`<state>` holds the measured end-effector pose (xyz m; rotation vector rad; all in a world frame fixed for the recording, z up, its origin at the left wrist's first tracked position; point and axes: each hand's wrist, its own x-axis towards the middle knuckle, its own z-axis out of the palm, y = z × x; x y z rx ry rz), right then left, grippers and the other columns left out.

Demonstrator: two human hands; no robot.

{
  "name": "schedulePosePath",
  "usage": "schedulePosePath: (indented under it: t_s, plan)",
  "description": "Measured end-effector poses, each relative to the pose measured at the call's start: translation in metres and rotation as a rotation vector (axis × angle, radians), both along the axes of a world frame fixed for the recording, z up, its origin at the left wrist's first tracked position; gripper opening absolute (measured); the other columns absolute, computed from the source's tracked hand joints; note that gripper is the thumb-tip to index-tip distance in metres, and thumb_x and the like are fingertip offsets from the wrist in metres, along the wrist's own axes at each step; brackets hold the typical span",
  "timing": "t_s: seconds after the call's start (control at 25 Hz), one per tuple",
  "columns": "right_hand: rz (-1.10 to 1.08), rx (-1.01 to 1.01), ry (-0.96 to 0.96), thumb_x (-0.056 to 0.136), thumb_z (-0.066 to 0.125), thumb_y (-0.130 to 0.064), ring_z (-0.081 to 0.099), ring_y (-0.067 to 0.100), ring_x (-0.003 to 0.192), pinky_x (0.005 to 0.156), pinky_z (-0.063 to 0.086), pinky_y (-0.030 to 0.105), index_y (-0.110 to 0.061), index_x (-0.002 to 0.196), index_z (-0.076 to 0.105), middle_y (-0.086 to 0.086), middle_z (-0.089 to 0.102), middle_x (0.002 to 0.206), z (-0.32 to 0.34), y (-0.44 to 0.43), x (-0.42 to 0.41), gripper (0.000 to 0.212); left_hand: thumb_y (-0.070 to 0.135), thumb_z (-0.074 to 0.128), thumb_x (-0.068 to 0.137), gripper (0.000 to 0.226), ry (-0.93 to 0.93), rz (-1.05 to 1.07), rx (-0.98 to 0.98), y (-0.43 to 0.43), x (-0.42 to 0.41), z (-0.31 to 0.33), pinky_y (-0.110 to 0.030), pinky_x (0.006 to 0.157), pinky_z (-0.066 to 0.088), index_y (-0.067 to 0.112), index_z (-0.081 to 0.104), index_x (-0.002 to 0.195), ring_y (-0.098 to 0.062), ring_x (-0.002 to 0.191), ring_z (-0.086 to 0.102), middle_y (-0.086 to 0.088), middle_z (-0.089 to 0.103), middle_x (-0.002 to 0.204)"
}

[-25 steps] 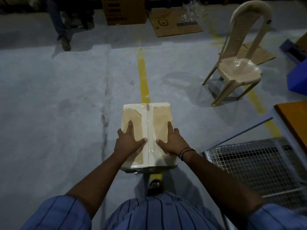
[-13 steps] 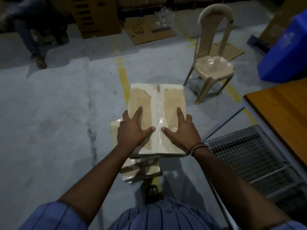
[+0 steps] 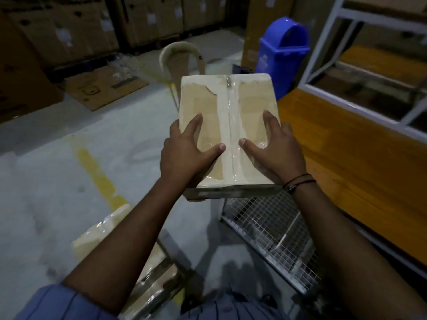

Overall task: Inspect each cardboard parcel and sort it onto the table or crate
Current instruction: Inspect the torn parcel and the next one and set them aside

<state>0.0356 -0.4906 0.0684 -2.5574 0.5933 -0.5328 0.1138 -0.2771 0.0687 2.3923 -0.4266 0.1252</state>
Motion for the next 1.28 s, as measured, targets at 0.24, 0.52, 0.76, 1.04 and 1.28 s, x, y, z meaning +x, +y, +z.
schedulePosePath:
  t_s: [0.24, 0.52, 0.76, 1.04, 1.28]
  plan:
    - [-0.181, 0.054, 0.028, 0.085, 0.064, -0.072, 0.052, 0.031, 0.130, 0.096, 0.047, 0.042, -0.036, 0.159, 0.026, 0.009, 0.048, 0.148, 0.018, -0.107, -0.066, 0.091, 0.076, 0.069, 0.077, 0.094, 0.001, -0.283, 0.010, -0.119, -0.017, 0.016, -0.053, 0.107, 0.049, 0.042, 0.035, 0.157, -0.033, 0.140, 0.047, -0.007, 0.037, 0.160]
    - [-0.253, 0.064, 0.021, 0.091, 0.069, -0.056, 0.056, 0.029, 0.122, 0.086, 0.048, 0.037, -0.025, 0.146, 0.044, 0.007, 0.055, 0.139, 0.031, -0.208, -0.125, 0.067, 0.059, 0.074, 0.086, 0.088, 0.023, -0.506, 0.001, -0.232, -0.050, 0.022, -0.038, 0.102, 0.044, 0.028, 0.036, 0.159, -0.028, 0.138, 0.048, -0.010, 0.048, 0.152]
    - [-0.356, 0.029, 0.125, 0.091, 0.070, -0.053, 0.055, 0.030, 0.126, 0.097, 0.053, 0.049, -0.018, 0.147, 0.048, 0.009, 0.056, 0.143, 0.030, -0.283, -0.147, 0.070, 0.048, 0.077, 0.088, 0.085, 0.035, -0.574, 0.028, -0.296, -0.072, 0.014, -0.036, 0.103, 0.043, 0.021, 0.038, 0.160, -0.027, 0.139, 0.047, -0.013, 0.051, 0.151]
    - [-0.306, 0.035, 0.192, 0.092, 0.065, -0.056, 0.055, 0.027, 0.121, 0.094, 0.053, 0.045, -0.021, 0.145, 0.051, 0.008, 0.056, 0.140, 0.012, -0.345, -0.152, 0.064, 0.044, 0.077, 0.089, 0.078, 0.019, -0.520, 0.010, -0.336, -0.084, 0.011, -0.038, 0.102, 0.045, 0.018, 0.046, 0.155, -0.028, 0.138, 0.049, -0.010, 0.054, 0.150]
    - [-0.343, -0.041, 0.171, 0.094, 0.063, -0.053, 0.038, 0.034, 0.142, 0.118, 0.031, 0.053, -0.025, 0.152, 0.044, 0.008, 0.043, 0.155, 0.010, -0.332, -0.134, 0.067, 0.047, 0.075, 0.090, 0.069, -0.028, -0.502, 0.118, -0.360, -0.055, 0.012, -0.034, 0.102, 0.043, 0.021, 0.052, 0.150, -0.024, 0.138, 0.046, -0.010, 0.047, 0.151]
